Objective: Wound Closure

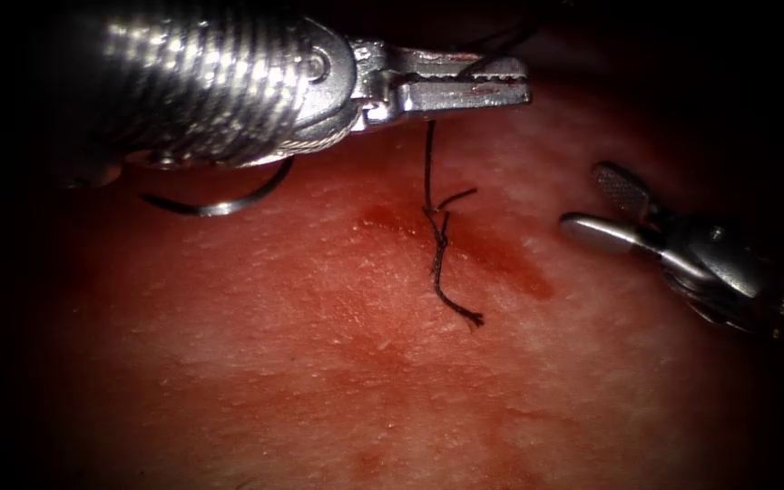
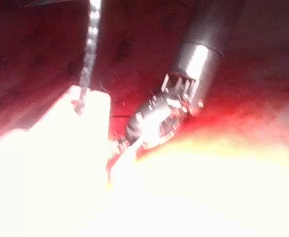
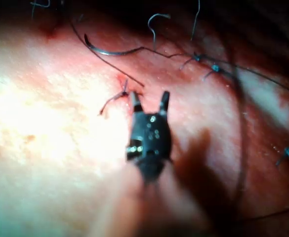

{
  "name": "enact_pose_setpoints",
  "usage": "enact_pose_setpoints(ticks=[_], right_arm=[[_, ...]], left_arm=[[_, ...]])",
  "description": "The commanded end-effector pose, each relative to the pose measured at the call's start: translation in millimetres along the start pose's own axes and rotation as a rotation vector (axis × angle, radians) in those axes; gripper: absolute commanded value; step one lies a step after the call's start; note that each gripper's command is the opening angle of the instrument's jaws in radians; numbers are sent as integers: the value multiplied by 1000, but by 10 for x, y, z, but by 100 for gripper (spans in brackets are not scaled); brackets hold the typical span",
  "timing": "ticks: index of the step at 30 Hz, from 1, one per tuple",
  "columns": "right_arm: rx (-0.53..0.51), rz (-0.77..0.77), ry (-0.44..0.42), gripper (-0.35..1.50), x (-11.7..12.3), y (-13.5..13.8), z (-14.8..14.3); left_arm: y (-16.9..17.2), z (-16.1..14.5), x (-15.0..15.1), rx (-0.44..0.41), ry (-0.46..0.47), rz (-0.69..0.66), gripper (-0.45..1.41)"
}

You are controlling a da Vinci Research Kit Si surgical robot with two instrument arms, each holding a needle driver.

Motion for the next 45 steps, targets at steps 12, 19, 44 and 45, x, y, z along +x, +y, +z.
enact_pose_setpoints(ticks=[12,19,44,45], right_arm=[[4,-37,9,83,-8,-2,6],[11,-42,12,78,-13,-3,8],[38,-58,-18,79,-32,-18,26],[38,-59,-18,79,-32,-18,26]], left_arm=[[61,-53,7,-160,54,-197,7],[92,-95,13,-321,29,-285,78],[19,-88,-149,-268,-344,-187,131],[18,-87,-162,-278,-353,-195,131]])
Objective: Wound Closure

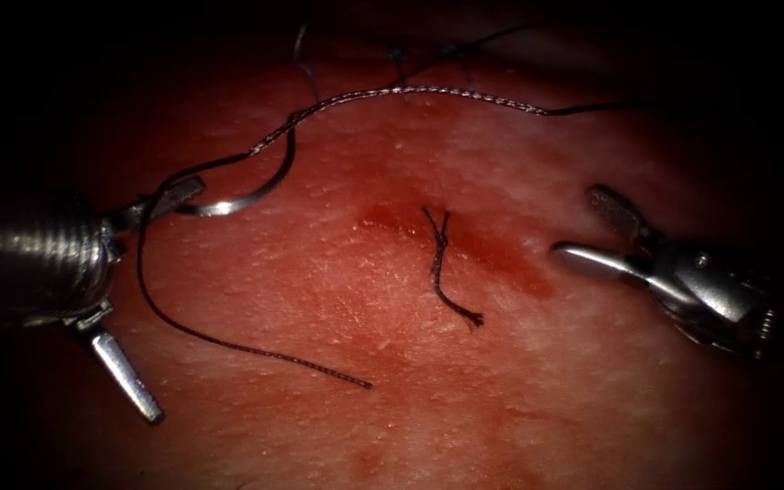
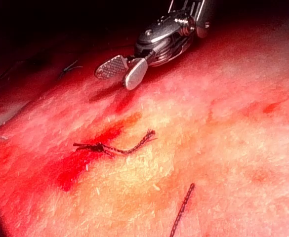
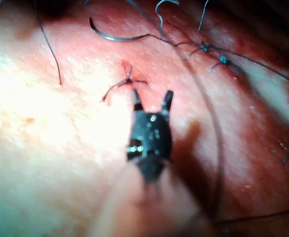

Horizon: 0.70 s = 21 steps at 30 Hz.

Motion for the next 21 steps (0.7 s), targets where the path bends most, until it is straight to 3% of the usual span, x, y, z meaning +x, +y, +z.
enact_pose_setpoints(ticks=[1,7,11,21], right_arm=[[4,-1,1,79,-4,-2,8],[7,-3,-4,79,-7,-4,9],[11,-5,-6,79,-9,-4,9],[15,-5,-6,79,-9,-5,9]], left_arm=[[-6,15,-14,-8,-16,-9,131],[-18,50,-71,-37,-99,-53,135],[-21,47,-87,-48,-124,-58,140],[3,15,-47,-70,-73,-4,120]])
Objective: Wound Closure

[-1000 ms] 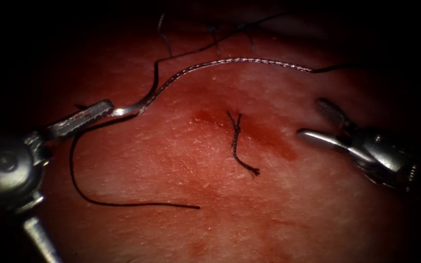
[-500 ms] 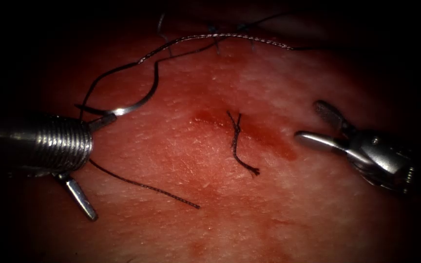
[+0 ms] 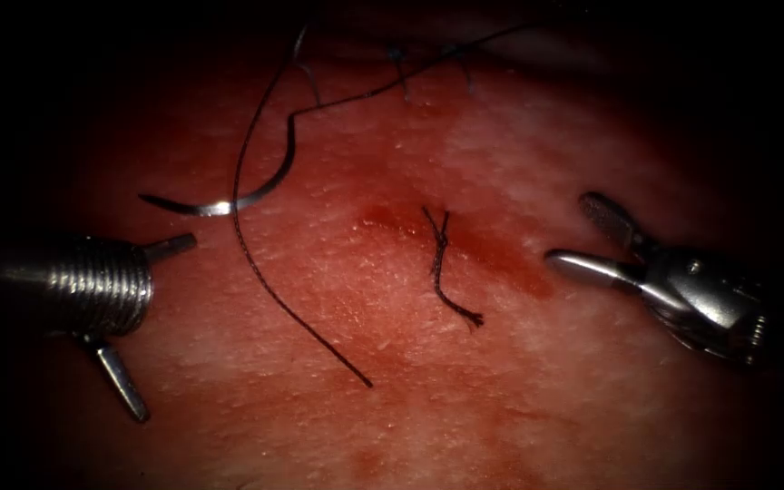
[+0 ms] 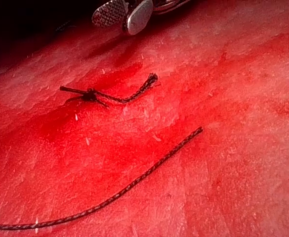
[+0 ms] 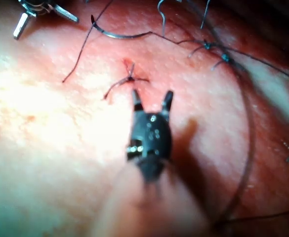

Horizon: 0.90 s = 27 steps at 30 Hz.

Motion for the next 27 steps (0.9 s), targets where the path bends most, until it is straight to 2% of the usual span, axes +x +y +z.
enact_pose_setpoints(ticks=[1,6,9,11,15,20,25,27], right_arm=[[2,0,1,79,-3,-1,7],[5,-1,-8,79,-3,0,4],[12,-4,-58,76,-4,0,-1],[17,-16,-68,76,-5,0,-4],[23,-28,-69,74,-4,0,-9],[27,-40,-69,54,-4,2,-13],[27,-40,-69,44,-4,2,-13],[27,-46,-69,44,-4,2,-12]], left_arm=[[4,5,5,-2,4,4,118],[24,6,38,14,24,-21,111],[25,14,74,57,102,-13,99],[21,25,99,103,173,29,81],[6,53,130,226,233,105,66],[-6,94,135,315,261,145,62],[-9,130,124,366,284,158,25],[-7,141,120,377,287,163,22]])
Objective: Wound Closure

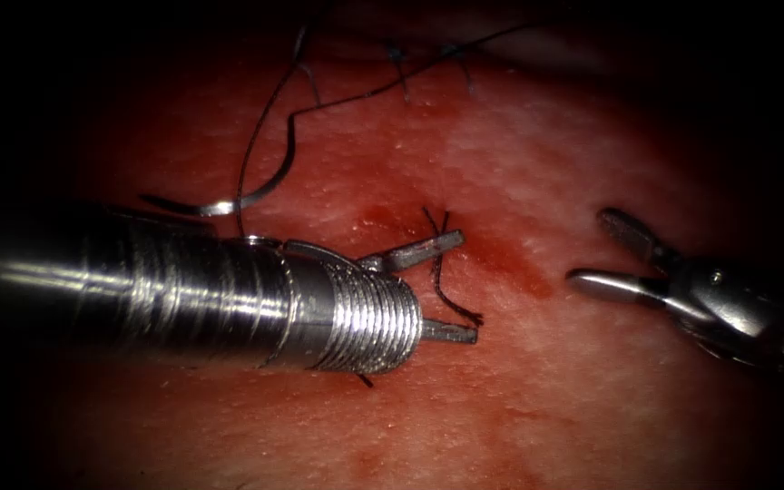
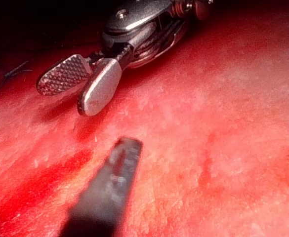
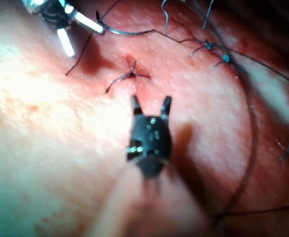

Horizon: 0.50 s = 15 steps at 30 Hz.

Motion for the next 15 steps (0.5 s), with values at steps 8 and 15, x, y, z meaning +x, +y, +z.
enact_pose_setpoints(ticks=[8,15], right_arm=[[0,-7,1,44,-3,-1,8],[-1,-7,2,44,-3,-2,10]], left_arm=[[18,35,-20,29,-11,22,-1],[19,43,-41,35,-23,37,0]])
